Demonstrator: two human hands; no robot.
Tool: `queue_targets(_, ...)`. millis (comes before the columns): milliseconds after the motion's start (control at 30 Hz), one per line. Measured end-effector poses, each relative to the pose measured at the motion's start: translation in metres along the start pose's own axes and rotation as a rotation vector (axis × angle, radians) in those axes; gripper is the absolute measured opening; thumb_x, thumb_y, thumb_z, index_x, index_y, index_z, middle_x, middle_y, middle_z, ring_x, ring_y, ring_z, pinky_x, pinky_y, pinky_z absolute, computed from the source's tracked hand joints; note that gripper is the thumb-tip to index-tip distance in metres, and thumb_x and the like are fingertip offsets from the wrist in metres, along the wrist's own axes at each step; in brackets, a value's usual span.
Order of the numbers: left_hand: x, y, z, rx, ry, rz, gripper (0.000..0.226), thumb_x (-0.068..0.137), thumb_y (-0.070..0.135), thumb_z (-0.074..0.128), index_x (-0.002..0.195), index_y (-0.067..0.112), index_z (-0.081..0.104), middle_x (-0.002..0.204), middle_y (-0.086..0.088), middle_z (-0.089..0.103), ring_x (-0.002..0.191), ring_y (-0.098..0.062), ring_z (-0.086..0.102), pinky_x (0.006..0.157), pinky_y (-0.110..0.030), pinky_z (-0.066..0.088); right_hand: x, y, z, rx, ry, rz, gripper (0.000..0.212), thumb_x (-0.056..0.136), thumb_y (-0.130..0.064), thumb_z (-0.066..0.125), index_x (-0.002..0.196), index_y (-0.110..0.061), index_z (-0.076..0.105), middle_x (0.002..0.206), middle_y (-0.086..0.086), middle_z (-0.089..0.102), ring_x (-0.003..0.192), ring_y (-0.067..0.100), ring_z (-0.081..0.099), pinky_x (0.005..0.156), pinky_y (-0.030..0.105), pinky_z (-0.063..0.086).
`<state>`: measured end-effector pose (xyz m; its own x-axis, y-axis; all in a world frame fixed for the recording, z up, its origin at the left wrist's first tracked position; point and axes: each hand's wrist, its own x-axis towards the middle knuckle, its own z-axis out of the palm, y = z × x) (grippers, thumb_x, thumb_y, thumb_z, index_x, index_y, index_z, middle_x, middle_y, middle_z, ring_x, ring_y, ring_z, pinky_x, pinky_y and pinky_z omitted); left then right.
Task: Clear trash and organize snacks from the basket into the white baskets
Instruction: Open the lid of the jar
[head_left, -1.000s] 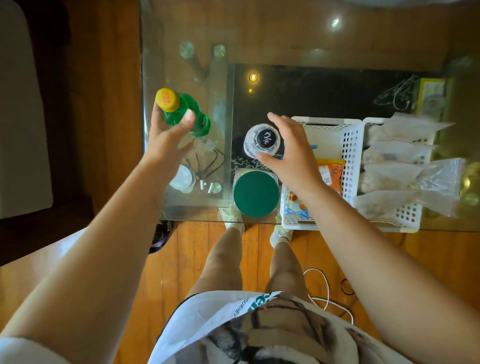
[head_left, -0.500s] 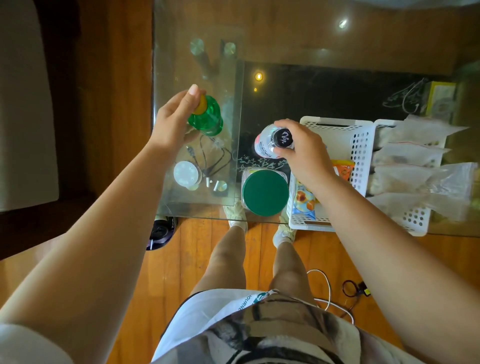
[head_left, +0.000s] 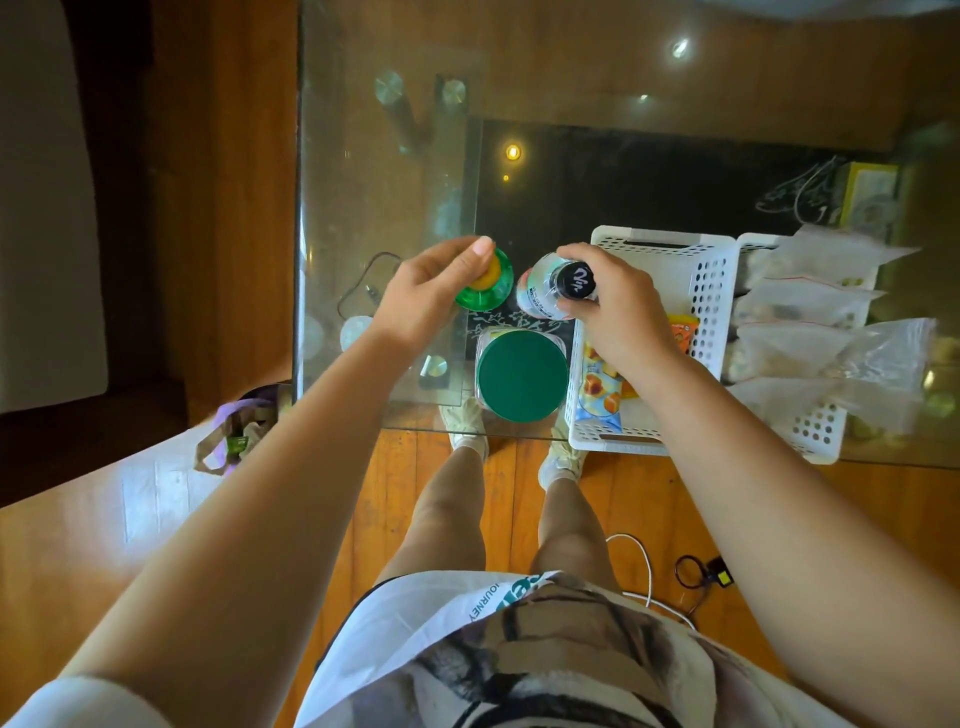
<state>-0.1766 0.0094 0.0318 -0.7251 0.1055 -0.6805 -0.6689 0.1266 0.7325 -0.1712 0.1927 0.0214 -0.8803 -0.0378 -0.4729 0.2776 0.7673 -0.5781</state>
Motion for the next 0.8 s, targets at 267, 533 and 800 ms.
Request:
queue_targets(267,-0.005,-0.009,0.015,0.018,0.002,0.005,0.038,0.093,0.040,0.048,0.122,0.018,0.057,0.102,0.007,0.061,0.098,-0.014,0.058,0.096,-0.033,0.043,-0.005,0.002,0.000,-0.020,-0.024,-0.033,0.045,0.083,-0.007,0.064,0.125,-0.017,0.053,0.124,0.006,0.061,0.114,0.024,0.056,0.090,0.028,0.045)
queue_targets(533,-0.004,-0.008,0.016,0.027,-0.012,0.001,0.039,0.092,0.041,0.049,0.123,0.018,0.057,0.104,0.007,0.062,0.097,-0.013,0.059,0.091,-0.028,0.043,-0.010,0.004,0.004,0.006,-0.028,-0.021,0.045,0.083,-0.006,0.064,0.125,-0.018,0.053,0.125,0.008,0.060,0.117,0.026,0.055,0.091,0.030,0.045)
queue_targets(800,-0.006,-0.009,0.017,0.036,-0.018,-0.012,0.045,0.092,0.041,0.048,0.129,0.015,0.055,0.112,0.002,0.060,0.104,-0.016,0.058,0.093,-0.028,0.044,-0.007,0.005,-0.001,0.007,-0.089,-0.013,0.046,0.085,-0.007,0.062,0.128,-0.017,0.051,0.137,0.008,0.052,0.126,0.028,0.048,0.103,0.035,0.040)
